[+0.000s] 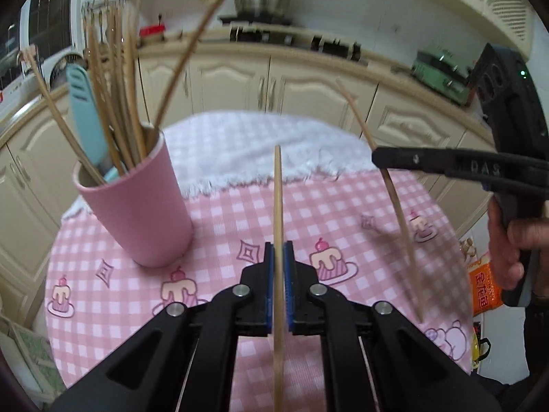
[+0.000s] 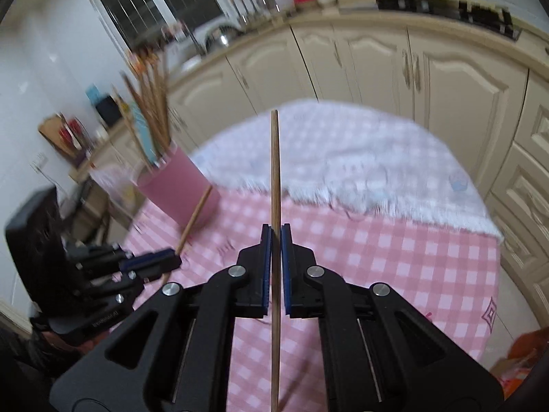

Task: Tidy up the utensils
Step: 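Lift the chopstick over the pink cup with the left tool while the right tool carries its chopstick there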

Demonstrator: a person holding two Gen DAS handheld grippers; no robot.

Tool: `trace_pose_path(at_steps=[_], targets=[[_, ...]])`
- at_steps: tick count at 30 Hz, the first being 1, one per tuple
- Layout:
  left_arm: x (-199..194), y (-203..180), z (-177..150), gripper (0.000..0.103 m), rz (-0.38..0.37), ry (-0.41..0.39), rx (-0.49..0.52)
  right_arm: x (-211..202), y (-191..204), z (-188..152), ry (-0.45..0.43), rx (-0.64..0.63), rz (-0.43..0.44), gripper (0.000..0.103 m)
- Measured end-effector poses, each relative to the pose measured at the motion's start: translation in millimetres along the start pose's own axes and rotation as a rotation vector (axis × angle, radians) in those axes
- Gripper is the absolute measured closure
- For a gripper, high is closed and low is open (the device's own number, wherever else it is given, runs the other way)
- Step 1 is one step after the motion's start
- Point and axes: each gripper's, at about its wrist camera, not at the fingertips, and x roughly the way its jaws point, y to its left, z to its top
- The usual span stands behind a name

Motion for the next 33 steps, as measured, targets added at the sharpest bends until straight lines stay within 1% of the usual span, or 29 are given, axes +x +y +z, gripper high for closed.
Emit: trace_pose_path(at_steps=[3, 8, 13, 17, 20, 23, 28, 33], targets=[[-20, 4, 0, 0.098, -0.01, -0.076, -0.008, -13, 10, 5, -0.069, -0.021, 0.012, 0.097], [-51, 17, 7, 0.098, -0.002, -0.2, -0.036, -21, 26, 14, -0.128, -0.054, 0.043, 0.097], [-79, 32, 15, 0.098, 0.028, -0.313, -0.071, -26, 50, 26, -0.168, -0.109, 0.064, 0.097], [-101, 48, 25, 0.098, 0.072, -0.409, -0.11, -32, 69, 37, -0.197, -0.157, 0.083, 0.097], [-115, 63, 37, 0.098, 0.097, -0.473, -0.144, -37, 84, 49, -0.222, -0.188, 0.105, 0.097], [-127, 74, 50, 0.098, 0.112, -0.526, -0.156, -43, 102, 63, -0.261, -0.223, 0.128, 0.097], [-142, 92, 76, 0.098, 0.114, -0.618, -0.185, -53, 130, 87, -0.324, -0.274, 0.154, 0.097], [-146, 101, 104, 0.098, 0.112, -0.692, -0.206, -49, 150, 117, -0.365, -0.289, 0.175, 0.097]])
